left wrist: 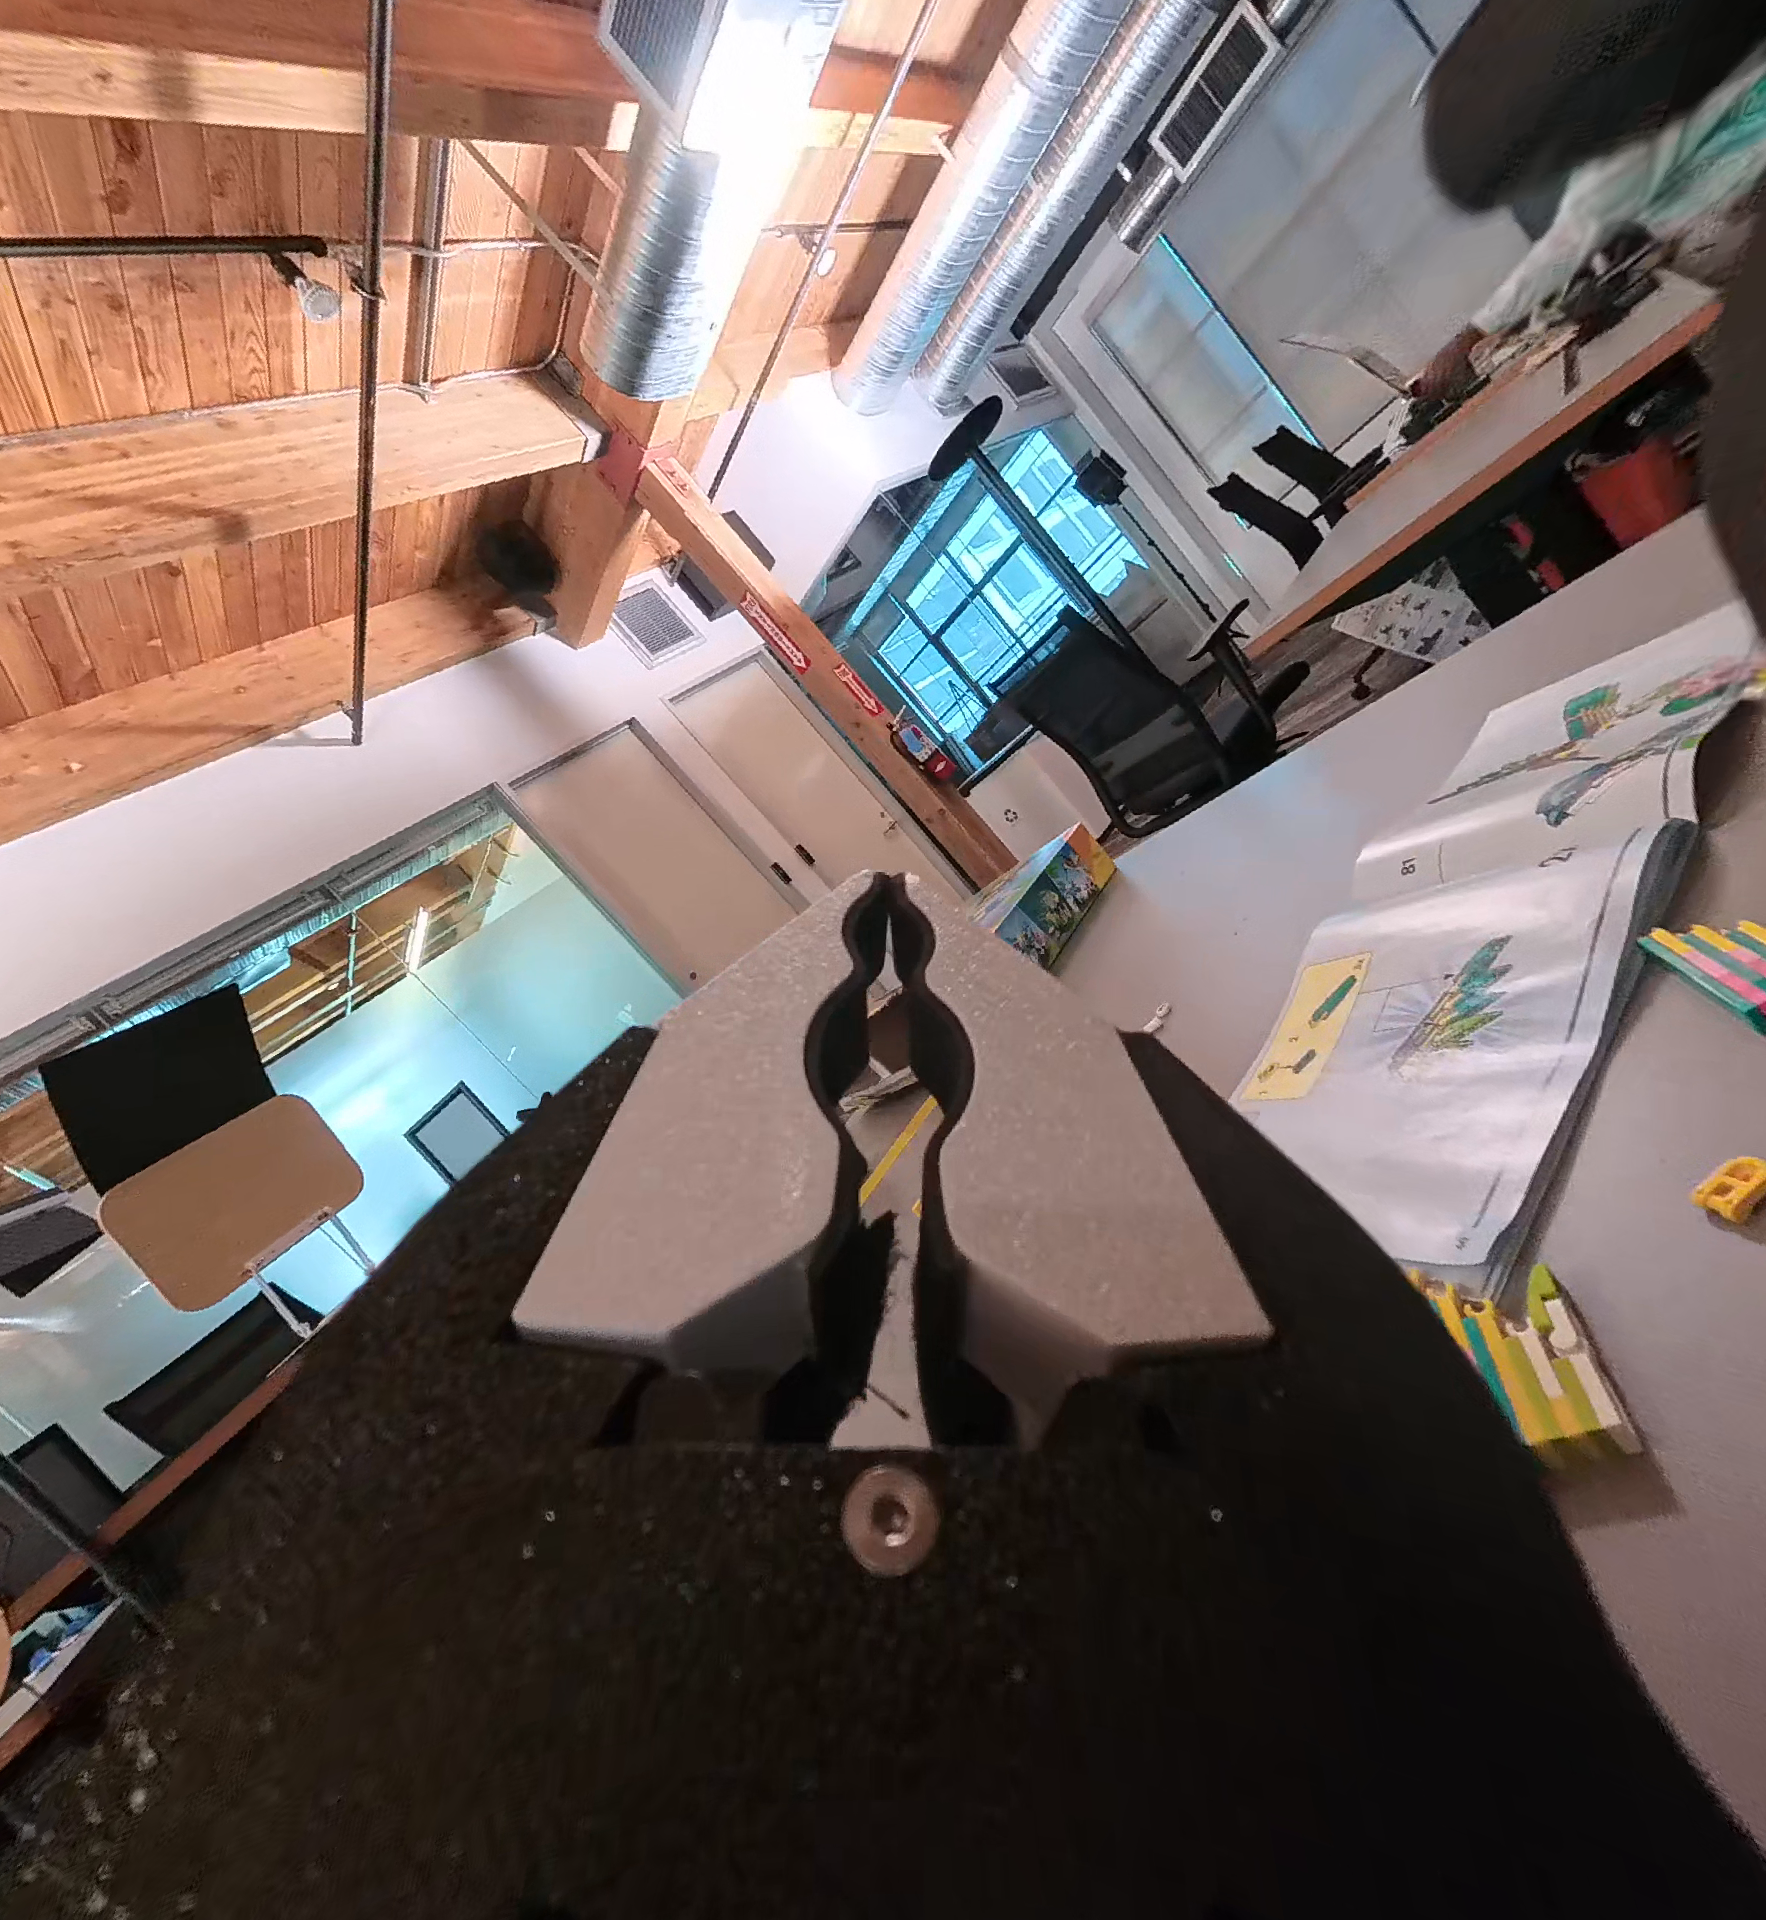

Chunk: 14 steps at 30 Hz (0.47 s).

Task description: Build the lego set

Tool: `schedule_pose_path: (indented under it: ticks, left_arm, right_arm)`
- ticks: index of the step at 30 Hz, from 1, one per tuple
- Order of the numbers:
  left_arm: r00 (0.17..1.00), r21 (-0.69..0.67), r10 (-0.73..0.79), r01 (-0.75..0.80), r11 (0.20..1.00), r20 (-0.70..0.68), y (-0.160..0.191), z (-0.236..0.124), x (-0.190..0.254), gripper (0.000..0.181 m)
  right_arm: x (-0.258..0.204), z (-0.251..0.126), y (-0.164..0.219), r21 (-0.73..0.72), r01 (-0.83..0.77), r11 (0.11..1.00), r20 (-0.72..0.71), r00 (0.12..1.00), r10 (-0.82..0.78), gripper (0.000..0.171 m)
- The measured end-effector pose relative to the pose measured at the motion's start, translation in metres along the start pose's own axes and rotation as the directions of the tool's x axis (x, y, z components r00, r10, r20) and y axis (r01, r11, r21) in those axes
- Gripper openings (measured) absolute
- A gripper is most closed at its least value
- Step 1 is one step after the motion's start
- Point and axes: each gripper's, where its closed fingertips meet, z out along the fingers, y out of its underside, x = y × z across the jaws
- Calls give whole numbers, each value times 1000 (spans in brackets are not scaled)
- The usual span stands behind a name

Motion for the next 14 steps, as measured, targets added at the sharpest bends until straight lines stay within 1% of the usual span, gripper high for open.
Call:
schedule_pose_path:
  ticks: [1, 4, 7, 10, 13, 14]
  left_arm:
    - [1000, 5, -3, 3, 1000, 4, -2, 0, -1, 0]
    - [1000, 34, -16, 16, 999, 7, -10, -2, -1, 0]
    - [1000, 56, -27, 27, 998, -10, -17, -3, 4, 0]
    - [999, 74, -16, 19, 997, -44, -26, -3, 18, 0]
    - [994, 96, -26, 37, 995, -106, -33, -1, 38, 0]
    - [991, 97, -30, 42, 994, -129, -34, 0, 45, 0]
  right_arm:
    - [-8, -6, -4, 58, -10, 998, 14, 1000, 9, 29]
    - [-25, -17, -8, 205, 3, 979, -17, 1000, 1, 29]
    - [-36, -22, -9, 369, 70, 927, -122, 992, -26, 29]
    - [-36, -35, -4, 453, 197, 870, -278, 958, -72, 28]
    - [-40, -52, -8, 524, 272, 807, -330, 938, -102, 25]
    - [-34, -54, -8, 517, 286, 807, -359, 928, -99, 23]
